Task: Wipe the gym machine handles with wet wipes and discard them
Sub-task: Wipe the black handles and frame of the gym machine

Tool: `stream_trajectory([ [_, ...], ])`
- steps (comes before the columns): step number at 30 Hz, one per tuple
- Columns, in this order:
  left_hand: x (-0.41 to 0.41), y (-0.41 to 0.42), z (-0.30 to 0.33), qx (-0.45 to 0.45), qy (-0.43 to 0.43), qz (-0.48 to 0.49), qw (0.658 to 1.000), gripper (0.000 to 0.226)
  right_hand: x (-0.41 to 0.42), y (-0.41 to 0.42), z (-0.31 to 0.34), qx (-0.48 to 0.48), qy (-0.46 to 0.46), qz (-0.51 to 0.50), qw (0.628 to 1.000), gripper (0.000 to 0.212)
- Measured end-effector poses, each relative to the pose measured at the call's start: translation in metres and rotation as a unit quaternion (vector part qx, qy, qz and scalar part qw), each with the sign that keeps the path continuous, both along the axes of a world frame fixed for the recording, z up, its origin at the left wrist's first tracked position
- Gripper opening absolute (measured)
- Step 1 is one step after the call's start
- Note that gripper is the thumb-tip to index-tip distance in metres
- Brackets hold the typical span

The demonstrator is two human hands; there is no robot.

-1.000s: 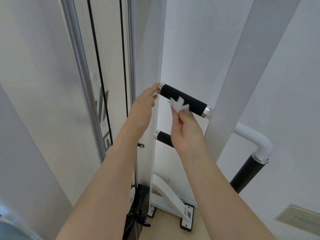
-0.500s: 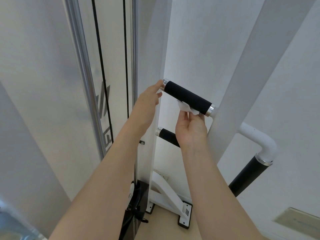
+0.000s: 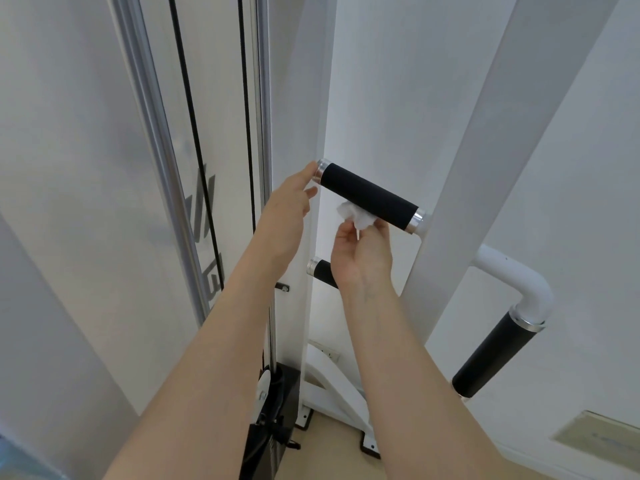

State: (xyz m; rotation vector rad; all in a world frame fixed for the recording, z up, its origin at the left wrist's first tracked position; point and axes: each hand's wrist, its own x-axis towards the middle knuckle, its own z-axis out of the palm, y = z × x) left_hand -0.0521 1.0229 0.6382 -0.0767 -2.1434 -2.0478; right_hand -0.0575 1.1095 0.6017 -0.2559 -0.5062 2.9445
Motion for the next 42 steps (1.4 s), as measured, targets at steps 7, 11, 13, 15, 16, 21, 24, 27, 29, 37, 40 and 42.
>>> stream_trajectory([
  [7,-0.002,0.004,0.003,0.005,-0.028,0.007,1.0,0.041,0.021,0.026,-0.006,-0.041,0.031,0.014,0.999,0.027],
  [11,-0.001,0.002,0.0,-0.009,0.0,0.002,1.0,0.039,0.022,0.003,0.005,-0.138,0.053,0.05,0.988,0.03],
  [13,-0.001,-0.001,-0.001,0.013,0.0,-0.001,1.0,0.034,0.019,-0.006,0.009,-0.121,0.036,0.058,0.99,0.032],
  [15,-0.001,-0.002,0.0,0.022,-0.006,-0.003,1.0,0.035,0.022,-0.004,0.007,-0.086,0.032,0.066,0.994,0.021],
  [16,-0.001,-0.002,0.0,0.025,-0.007,-0.003,1.0,0.035,0.027,0.0,0.005,-0.059,0.026,0.073,0.995,0.015],
  [21,-0.003,0.0,-0.003,-0.026,0.013,-0.007,1.0,0.059,0.06,0.02,0.009,0.369,0.071,-0.037,0.926,0.018],
  [24,-0.005,0.0,0.0,-0.021,-0.006,-0.006,1.0,0.061,0.047,0.028,0.038,0.678,0.147,-0.31,0.65,0.028],
  [27,-0.004,0.002,0.004,0.007,-0.033,-0.007,0.999,0.04,0.015,0.027,0.053,0.809,0.116,-0.274,0.506,0.028],
  [29,-0.003,0.001,0.005,0.02,-0.053,-0.012,0.998,0.035,0.001,0.028,0.056,0.894,0.077,-0.222,0.381,0.033],
  [37,-0.014,-0.004,-0.006,0.001,-0.001,-0.026,1.0,0.042,-0.006,0.042,0.106,0.936,0.119,-0.007,0.331,0.039],
  [40,-0.015,-0.004,-0.011,-0.011,0.012,-0.029,0.999,0.046,-0.002,0.044,0.105,0.939,0.103,-0.004,0.329,0.023],
  [42,-0.016,-0.004,-0.009,-0.001,0.004,-0.023,1.0,0.039,-0.011,0.035,0.1,0.934,0.1,-0.035,0.342,0.025],
])
